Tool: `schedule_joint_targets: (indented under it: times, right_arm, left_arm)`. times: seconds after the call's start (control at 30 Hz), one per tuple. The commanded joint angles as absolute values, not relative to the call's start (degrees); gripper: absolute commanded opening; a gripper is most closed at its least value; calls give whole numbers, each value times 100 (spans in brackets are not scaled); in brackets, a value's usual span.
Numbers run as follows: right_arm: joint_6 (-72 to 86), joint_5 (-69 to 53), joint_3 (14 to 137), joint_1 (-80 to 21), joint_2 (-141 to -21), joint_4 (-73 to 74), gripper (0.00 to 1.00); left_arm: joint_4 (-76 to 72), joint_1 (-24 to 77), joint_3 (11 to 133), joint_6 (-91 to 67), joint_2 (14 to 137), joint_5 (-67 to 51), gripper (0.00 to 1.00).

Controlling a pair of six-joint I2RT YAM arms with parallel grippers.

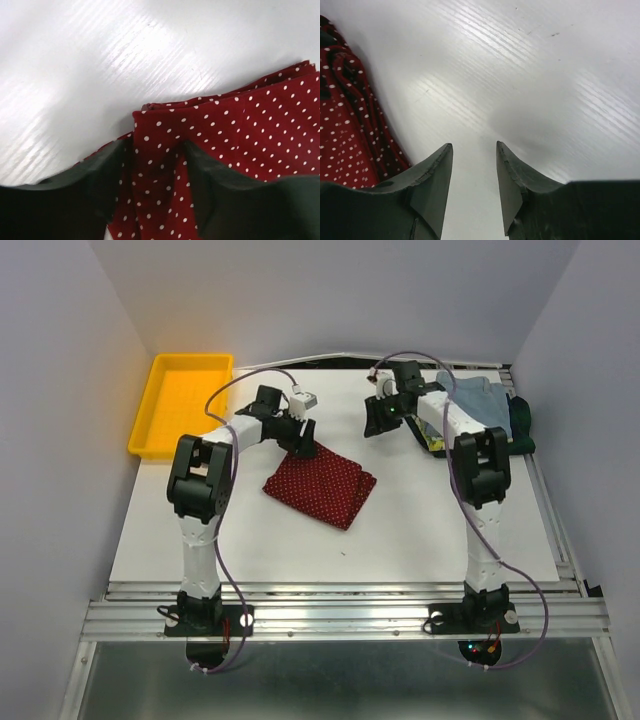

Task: Fold and stack the skirts
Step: Fold the skirt

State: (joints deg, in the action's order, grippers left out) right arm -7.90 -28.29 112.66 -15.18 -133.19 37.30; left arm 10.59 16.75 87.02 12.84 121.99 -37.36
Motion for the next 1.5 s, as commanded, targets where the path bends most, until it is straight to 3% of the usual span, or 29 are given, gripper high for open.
schedule_joint_targets:
  times: [0.0,0.07,0.1,0.23,0.43,0.57,0.67,0.8,1.0,1.2,1.47]
  right_arm:
    - [-616,-2802,10979,-1564,-12253,3779,46]
    - [-282,-3101,10724,-1564,-11884,3779,46]
    - [-177,-3677,10357,-1564,-11761,3753,45]
    - [823,-5314,9152,-1669,-11198,3183,45]
    - [2387,-6283,7877,-2311,-10907,1532,45]
    - [3023,-6565,7146,-2452,-11092,495,45]
    - [3322,-6644,6752,-2505,-11083,116,45]
    - [3139,-6548,6443,-2646,-10977,17,45]
    - [1733,-5610,6775,-2646,-11669,1700,42]
    - [775,-4282,7522,-2426,-12269,2548,36]
    - [-298,-3059,8560,-2065,-12217,3216,35]
  left_arm:
    - [1011,1608,8903,1169,11217,-3411,71]
    - [1089,1573,8973,1186,10996,-3236,84]
    - [1064,1556,8913,1195,10708,-3173,99]
    - [477,1354,8342,1028,9810,-2752,99]
    - [79,1020,7462,704,8825,-3110,99]
    - [246,800,6988,827,8823,-5158,98]
    - [255,835,6401,354,9192,-5388,81]
    - [44,852,5777,45,9606,-5511,69]
    - [-404,844,5344,-255,10404,-5186,47]
    - [-527,774,4949,-404,10758,-4878,44]
    - [-914,703,4535,-562,9660,-4878,46]
